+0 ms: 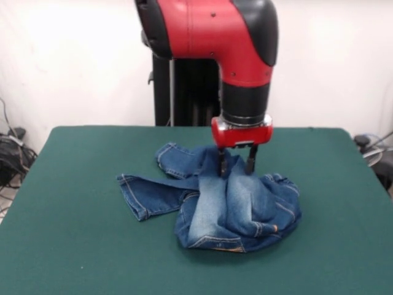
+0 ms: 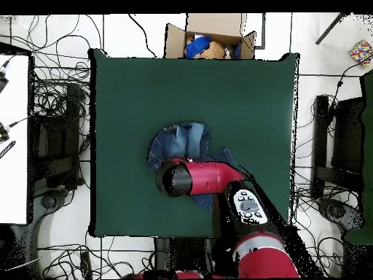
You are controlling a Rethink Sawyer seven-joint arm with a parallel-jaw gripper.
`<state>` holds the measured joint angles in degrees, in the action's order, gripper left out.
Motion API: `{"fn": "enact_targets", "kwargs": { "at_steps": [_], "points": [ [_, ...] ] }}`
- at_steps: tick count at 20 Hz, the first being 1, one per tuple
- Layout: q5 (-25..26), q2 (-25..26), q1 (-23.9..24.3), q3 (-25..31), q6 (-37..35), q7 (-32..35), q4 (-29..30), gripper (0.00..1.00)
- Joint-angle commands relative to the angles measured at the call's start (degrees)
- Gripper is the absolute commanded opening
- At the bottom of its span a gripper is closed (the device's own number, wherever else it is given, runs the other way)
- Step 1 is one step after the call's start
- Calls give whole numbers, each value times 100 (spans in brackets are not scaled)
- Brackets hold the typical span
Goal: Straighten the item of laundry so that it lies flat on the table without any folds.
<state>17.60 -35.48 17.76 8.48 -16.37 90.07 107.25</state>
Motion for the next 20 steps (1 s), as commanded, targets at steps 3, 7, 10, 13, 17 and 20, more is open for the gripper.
{"fn": "enact_targets", "kwargs": {
  "at_steps": [3,7,10,13,17,20],
  "points": [
    [-321,-265,-288,320,-318,932,547,100],
    [-385,-469,-227,360,-611,754,524,100],
    [-387,-503,-215,353,-632,727,510,100],
    [-331,-342,-243,314,-455,745,422,100],
    [-264,-67,-279,248,-318,743,217,100],
    [-223,65,-273,213,-302,703,84,100]
  ]
}}
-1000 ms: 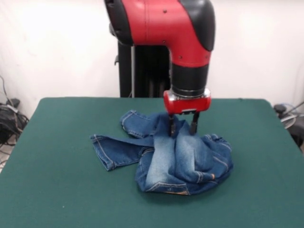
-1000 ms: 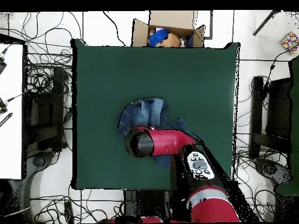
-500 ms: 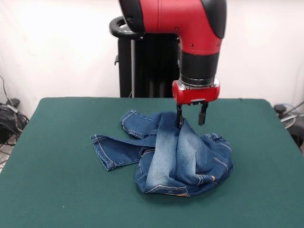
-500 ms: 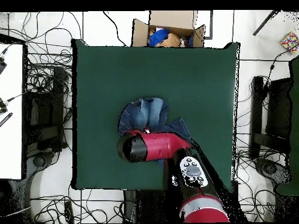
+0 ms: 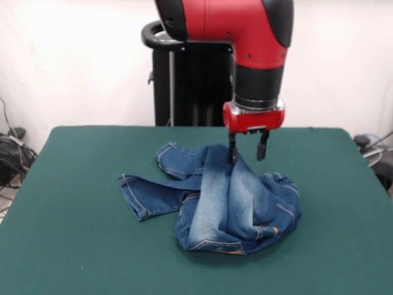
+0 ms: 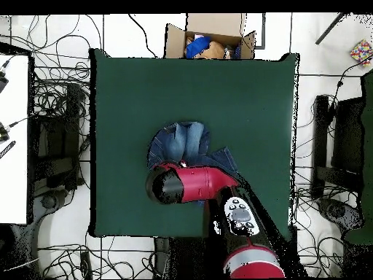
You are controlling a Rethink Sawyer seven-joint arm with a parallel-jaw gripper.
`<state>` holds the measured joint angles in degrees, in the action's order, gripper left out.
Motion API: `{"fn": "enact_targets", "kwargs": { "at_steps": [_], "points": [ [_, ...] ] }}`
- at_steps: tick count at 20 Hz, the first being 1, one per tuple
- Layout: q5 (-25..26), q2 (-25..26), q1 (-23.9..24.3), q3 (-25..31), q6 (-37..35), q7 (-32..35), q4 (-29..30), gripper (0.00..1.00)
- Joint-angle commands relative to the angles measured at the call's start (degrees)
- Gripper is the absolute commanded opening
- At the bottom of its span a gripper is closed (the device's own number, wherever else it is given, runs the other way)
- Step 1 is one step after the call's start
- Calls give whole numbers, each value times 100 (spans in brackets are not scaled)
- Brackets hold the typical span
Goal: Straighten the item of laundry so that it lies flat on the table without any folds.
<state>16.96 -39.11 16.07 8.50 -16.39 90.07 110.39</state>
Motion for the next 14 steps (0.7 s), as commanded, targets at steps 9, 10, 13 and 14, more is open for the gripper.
{"fn": "enact_targets", "kwargs": {
  "at_steps": [9,10,13,14],
  "points": [
    [6,1006,-91,84,126,683,-614,100],
    [31,1044,-63,88,136,643,-661,100],
    [72,1025,68,138,17,497,-719,100],
    [79,961,98,142,-20,472,-695,100]
  ]
}}
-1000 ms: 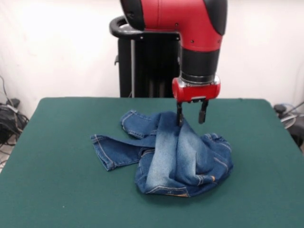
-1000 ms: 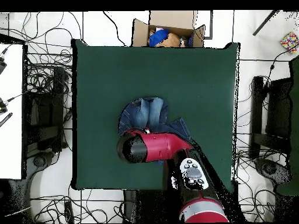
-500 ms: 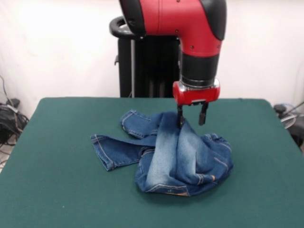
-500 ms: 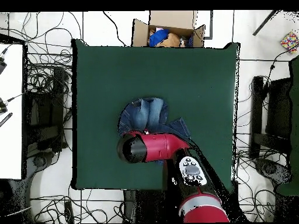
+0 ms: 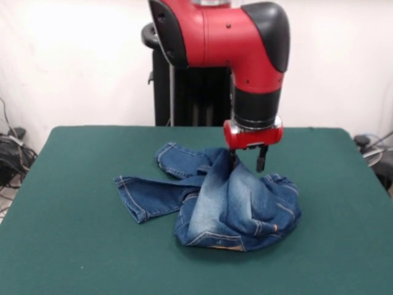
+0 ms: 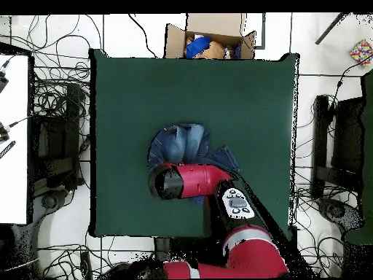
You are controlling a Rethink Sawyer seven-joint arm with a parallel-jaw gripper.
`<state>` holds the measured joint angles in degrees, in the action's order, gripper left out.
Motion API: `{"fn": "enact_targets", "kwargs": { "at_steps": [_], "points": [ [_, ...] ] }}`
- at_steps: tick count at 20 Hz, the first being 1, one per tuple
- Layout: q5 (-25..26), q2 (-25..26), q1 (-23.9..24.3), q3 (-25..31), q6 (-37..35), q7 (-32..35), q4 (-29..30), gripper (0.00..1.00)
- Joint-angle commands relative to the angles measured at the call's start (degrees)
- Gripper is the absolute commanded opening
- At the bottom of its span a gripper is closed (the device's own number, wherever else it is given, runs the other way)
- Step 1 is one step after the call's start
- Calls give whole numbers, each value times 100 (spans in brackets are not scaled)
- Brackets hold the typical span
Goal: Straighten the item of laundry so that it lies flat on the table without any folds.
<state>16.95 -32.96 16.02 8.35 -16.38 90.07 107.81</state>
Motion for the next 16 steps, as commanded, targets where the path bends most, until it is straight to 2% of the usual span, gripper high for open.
{"fn": "enact_targets", "kwargs": {
  "at_steps": [1,6,7,10,11,16],
  "points": [
    [84,299,122,160,-57,449,-435,100],
    [182,182,283,314,113,327,-394,100],
    [205,181,360,415,174,286,-365,0],
    [182,174,362,456,25,225,-404,0],
    [115,140,220,320,-232,280,-465,0],
    [32,-26,46,134,-326,494,-379,0]
  ]
}}
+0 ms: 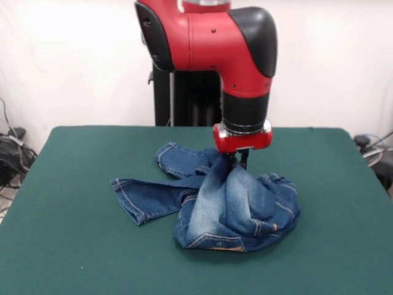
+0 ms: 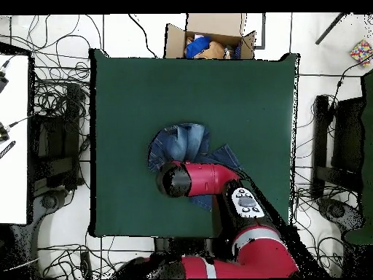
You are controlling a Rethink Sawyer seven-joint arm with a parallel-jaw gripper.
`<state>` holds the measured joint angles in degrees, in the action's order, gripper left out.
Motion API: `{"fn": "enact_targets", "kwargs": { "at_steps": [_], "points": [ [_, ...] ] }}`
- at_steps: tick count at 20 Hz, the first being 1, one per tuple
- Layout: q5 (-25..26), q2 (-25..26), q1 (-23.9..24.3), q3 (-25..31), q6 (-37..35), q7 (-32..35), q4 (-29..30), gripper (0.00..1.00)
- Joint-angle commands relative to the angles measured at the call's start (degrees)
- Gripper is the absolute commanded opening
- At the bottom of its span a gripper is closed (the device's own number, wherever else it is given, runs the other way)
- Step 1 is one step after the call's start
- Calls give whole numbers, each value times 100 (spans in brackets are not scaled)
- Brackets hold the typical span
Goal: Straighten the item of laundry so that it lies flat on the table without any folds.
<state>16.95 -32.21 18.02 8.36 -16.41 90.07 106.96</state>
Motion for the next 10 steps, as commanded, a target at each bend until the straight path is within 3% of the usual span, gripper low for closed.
{"fn": "enact_targets", "kwargs": {
  "at_steps": [1,7,10],
  "points": [
    [21,-129,-168,129,-343,502,-285,0],
    [-125,-489,-189,196,-693,483,-125,0],
    [-336,-1207,-228,238,-1261,469,163,0]
  ]
}}
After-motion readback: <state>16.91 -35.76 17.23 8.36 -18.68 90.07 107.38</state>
